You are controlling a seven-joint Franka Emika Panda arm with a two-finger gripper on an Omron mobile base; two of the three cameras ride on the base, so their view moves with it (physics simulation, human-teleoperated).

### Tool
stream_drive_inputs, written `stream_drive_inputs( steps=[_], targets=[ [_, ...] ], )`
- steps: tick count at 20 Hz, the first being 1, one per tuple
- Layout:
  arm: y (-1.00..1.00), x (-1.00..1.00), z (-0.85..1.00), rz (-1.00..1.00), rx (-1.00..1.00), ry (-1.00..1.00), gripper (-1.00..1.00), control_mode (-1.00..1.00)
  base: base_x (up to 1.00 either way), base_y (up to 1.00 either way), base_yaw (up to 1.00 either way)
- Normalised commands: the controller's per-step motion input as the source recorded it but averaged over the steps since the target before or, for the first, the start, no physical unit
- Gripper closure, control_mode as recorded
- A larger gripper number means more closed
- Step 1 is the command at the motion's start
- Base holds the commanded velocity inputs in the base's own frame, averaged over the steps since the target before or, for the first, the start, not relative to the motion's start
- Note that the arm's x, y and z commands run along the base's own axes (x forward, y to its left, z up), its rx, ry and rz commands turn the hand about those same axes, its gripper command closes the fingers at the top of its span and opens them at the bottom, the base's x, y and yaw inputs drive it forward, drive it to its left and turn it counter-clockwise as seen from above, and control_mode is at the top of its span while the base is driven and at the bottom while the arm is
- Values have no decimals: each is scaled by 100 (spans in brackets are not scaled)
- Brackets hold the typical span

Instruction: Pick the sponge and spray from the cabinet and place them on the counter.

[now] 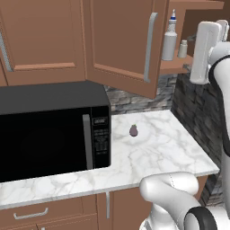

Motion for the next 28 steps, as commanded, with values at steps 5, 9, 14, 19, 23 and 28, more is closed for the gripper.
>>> stream_drive_inputs(
  steps=[5, 9, 14, 19, 23, 28],
  targets=[
    [20, 18, 0, 10, -1, 0, -100, -100, 0, 0, 0],
    [8, 16, -3, 11, 0, 0, -100, -100, 0, 0, 0],
    [1, 5, -3, 13, 0, 0, -100, -100, 0, 0, 0],
    [10, 3, 0, 12, 0, 0, -100, -100, 0, 0, 0],
    [12, 3, 0, 13, 0, 0, -100, -100, 0, 0, 0],
    [6, 0, 0, 12, 0, -3, -100, -100, 0, 0, 0]
  ],
)
